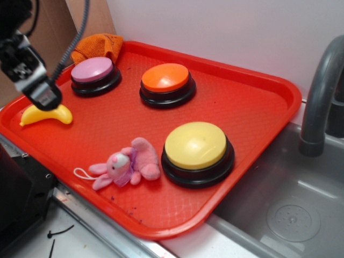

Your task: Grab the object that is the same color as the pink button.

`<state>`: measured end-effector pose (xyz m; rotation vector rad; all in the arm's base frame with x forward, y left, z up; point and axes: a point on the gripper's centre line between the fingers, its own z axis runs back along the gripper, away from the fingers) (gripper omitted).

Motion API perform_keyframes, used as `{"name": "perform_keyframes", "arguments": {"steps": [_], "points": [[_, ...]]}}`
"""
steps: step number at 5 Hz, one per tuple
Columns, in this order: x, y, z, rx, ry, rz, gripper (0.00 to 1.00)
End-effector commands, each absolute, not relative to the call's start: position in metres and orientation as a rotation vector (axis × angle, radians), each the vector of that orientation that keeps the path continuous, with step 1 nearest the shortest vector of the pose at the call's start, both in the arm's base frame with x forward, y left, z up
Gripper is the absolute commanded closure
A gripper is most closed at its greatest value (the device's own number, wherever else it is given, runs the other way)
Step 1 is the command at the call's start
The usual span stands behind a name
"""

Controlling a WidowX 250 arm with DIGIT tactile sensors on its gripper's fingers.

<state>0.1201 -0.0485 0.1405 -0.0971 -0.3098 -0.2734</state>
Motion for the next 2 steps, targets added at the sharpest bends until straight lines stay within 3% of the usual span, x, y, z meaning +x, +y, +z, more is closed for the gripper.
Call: {"name": "perform_keyframes", "arguments": {"steps": [1, 2], "points": [[0.148, -0.073, 0.102, -0.151, -0.289, -0.399, 0.00], [0.150, -0.082, 0.083, -0.170, -0.258, -0.447, 0.00]]}}
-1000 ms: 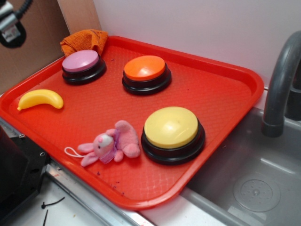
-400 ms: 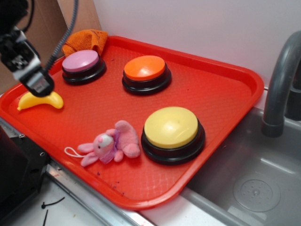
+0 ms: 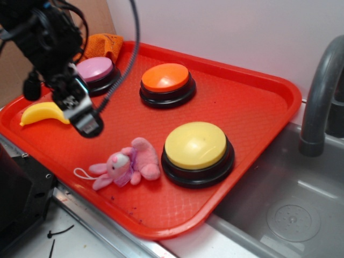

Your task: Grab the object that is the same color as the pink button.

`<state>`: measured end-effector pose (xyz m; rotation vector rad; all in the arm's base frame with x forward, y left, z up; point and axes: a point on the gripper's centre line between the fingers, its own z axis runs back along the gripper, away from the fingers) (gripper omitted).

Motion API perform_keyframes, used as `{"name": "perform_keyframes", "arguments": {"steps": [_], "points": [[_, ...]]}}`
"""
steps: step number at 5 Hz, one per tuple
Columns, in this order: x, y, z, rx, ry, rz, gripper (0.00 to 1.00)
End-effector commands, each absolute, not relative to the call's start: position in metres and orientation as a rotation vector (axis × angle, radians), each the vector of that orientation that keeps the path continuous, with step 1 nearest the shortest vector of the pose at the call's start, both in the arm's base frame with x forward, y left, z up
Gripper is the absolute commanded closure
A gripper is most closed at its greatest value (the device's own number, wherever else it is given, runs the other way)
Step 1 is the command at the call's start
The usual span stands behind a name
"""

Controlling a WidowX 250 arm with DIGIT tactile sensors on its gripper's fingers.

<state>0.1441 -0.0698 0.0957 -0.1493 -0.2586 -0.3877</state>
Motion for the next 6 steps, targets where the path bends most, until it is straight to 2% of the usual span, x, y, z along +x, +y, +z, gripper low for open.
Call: {"name": "perform_keyframes", "arguments": {"steps": [1, 2, 3, 4, 5, 6], "points": [[0.149, -0.098, 0.057, -0.154, -0.201, -0.490, 0.00], [0.147, -0.105, 0.042, -0.152, -0.173, -0.510, 0.00], [0.150, -0.110, 0.023, -0.110, -0.119, -0.504, 0.00], [0.153, -0.110, 0.020, -0.064, -0.100, -0.465, 1.00], [0.153, -0.108, 0.022, -0.056, -0.109, -0.449, 1.00], [0.144, -0.098, 0.043, -0.070, -0.098, -0.375, 1.00]]}}
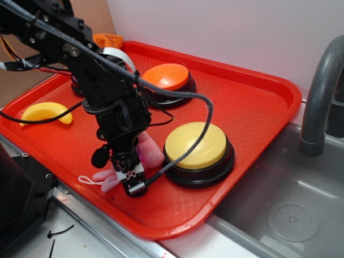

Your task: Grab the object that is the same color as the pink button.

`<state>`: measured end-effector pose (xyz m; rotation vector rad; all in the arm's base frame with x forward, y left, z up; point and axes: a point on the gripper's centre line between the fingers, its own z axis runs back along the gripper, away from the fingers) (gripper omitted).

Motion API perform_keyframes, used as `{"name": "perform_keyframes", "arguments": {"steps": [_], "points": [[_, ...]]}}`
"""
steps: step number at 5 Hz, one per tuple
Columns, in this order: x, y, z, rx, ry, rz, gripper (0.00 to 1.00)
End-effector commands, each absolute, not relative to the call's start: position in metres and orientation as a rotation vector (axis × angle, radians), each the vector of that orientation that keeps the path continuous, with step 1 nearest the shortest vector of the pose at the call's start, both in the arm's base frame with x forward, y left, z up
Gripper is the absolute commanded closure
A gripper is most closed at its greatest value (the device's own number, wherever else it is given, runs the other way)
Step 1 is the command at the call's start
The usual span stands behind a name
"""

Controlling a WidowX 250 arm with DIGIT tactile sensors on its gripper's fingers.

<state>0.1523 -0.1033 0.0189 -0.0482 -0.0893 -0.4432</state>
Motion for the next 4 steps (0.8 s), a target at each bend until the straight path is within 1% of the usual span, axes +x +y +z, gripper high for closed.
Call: {"name": "perform_keyframes", "arguments": {"steps": [1, 2, 3, 4], "points": [[0.148, -0.078, 0.077, -0.131, -0.031, -0.226, 1.00], [0.152, -0.056, 0.108, -0.104, 0.008, -0.049, 1.00], [0.155, -0.035, 0.137, -0.070, -0.025, 0.082, 1.00], [0.159, -0.006, 0.163, -0.061, -0.074, 0.180, 1.00]]}}
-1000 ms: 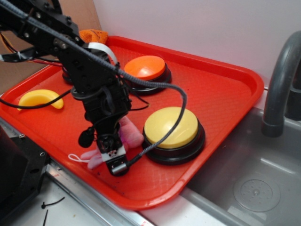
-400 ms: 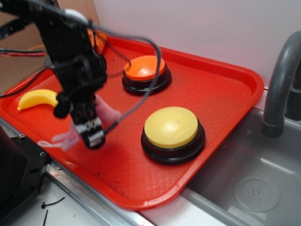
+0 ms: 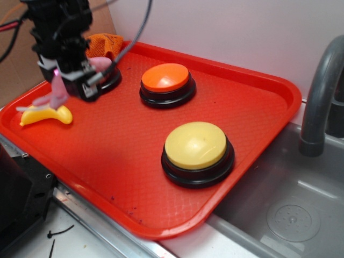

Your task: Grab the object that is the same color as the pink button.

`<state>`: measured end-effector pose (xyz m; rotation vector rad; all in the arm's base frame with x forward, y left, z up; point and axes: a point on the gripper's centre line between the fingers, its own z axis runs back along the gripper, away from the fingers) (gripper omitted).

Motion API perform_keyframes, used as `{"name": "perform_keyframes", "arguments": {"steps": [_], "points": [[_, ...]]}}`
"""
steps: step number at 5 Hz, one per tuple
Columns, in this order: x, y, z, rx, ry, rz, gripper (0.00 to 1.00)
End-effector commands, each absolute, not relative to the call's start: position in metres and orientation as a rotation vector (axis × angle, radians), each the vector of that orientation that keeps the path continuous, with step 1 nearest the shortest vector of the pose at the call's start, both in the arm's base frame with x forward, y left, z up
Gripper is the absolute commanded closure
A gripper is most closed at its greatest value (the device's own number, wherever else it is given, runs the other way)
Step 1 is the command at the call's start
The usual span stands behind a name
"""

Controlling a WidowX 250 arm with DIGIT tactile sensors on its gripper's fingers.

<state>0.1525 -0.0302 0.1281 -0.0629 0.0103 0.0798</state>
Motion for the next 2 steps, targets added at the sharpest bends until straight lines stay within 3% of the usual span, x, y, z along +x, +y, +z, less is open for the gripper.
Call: {"name": "perform_keyframes", "arguments": {"steps": [1, 2], "points": [[0.1616, 0.0039, 0.1710, -0.042, -0.111, 0.158, 1.00], [0.1715, 0.0048, 0.1621, -0.021, -0.049, 0.101, 1.00]]}}
